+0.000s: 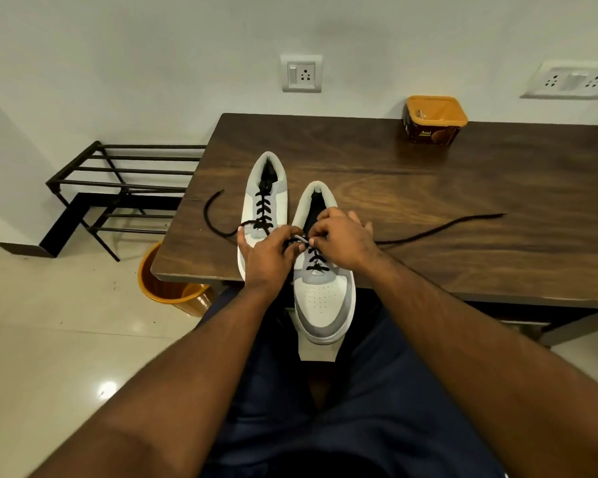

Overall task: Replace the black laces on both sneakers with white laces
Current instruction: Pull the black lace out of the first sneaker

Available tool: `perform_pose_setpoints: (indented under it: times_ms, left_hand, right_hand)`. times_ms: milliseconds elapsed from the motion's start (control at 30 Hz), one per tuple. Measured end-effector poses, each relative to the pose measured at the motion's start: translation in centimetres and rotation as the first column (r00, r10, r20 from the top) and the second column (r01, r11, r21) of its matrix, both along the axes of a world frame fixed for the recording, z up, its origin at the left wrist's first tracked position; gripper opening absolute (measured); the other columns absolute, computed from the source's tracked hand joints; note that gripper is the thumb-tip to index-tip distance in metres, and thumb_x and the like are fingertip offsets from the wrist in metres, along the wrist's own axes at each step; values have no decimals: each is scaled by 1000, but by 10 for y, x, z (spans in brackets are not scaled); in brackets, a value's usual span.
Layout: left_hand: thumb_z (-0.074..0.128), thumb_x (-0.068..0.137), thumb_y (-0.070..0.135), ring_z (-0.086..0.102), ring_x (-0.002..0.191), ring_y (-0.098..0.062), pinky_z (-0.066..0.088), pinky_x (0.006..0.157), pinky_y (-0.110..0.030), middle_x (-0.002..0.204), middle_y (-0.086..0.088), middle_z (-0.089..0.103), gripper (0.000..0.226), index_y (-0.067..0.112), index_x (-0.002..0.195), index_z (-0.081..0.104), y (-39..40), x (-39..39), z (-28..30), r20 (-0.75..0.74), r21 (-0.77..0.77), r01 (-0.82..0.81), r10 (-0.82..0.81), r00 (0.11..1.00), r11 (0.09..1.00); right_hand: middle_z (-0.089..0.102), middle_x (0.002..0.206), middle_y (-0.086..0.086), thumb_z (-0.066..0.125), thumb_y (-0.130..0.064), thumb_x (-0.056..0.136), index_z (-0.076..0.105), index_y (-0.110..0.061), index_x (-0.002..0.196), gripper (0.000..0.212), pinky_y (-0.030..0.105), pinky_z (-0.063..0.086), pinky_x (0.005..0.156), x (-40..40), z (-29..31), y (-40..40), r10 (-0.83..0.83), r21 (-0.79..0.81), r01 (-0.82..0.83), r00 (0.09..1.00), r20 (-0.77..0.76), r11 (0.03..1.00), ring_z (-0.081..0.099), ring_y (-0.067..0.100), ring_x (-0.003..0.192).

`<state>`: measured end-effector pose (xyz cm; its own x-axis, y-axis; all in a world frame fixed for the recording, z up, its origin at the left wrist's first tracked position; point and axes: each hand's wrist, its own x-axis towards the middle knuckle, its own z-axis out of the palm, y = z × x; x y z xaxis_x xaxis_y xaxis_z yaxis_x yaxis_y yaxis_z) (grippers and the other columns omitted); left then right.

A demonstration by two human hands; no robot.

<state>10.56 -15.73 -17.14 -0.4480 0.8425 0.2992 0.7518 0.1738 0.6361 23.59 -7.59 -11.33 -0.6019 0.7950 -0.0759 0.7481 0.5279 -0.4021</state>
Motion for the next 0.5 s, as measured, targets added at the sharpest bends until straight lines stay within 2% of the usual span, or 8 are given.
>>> perform_pose_setpoints:
  times_ms: [67,167,200,267,333,400,500]
  left_hand:
    - [61,93,35,58,118,-8,-17,116,-46,103,13,70,20,31,112,63,-2,-1,-1,-23,-7,21,-22,1000,1000]
    - [61,93,38,36,142,-16,-18,112,-51,124,5,66,27,32,119,63,-4,1,-2,-128,-38,21,-25,991,999]
    - [62,92,41,33,144,-18,-17,112,-53,125,4,66,28,33,119,63,-4,2,-1,-151,-43,18,-24,988,999]
    - [61,92,45,30,145,-20,-17,111,-54,122,3,67,30,35,120,62,-2,4,1,-186,-65,33,-45,982,997]
    - [57,93,47,26,147,-16,-19,111,-55,115,5,70,32,35,123,59,2,4,3,-243,-108,63,-88,966,992]
    - [55,94,46,23,148,-14,-18,111,-56,115,4,70,31,34,122,58,6,4,5,-286,-148,61,-102,953,987]
    - [56,94,44,21,148,-14,-21,110,-54,118,2,69,28,33,120,58,7,3,9,-288,-172,47,-96,953,984]
  right_hand:
    - [48,130,-13,61,-34,92,72,-34,99,13,45,26,96,-3,-2,-1,-50,-28,48,996,-72,998,34,19,122]
    - [50,131,-13,64,-22,91,72,-25,86,10,42,29,101,-3,-13,0,-170,-163,129,947,-272,978,37,15,123]
    - [50,134,-10,63,-16,91,70,-21,83,12,39,31,104,-2,-18,1,-219,-255,126,898,-382,959,40,15,125]
    - [46,142,-4,57,-7,94,64,-16,78,19,33,36,108,5,-26,-3,-350,-480,43,743,-571,876,44,14,128]
    - [41,148,-5,52,-5,96,62,-14,79,22,36,39,109,10,-30,-7,-441,-612,-51,647,-622,789,44,13,131]
    - [41,149,-3,55,-10,96,64,-11,83,16,36,38,110,12,-27,-6,-399,-597,-65,685,-609,800,42,12,133]
    - [49,141,3,65,-17,90,68,-8,88,10,28,37,102,6,-18,1,-232,-394,20,836,-497,919,46,12,128]
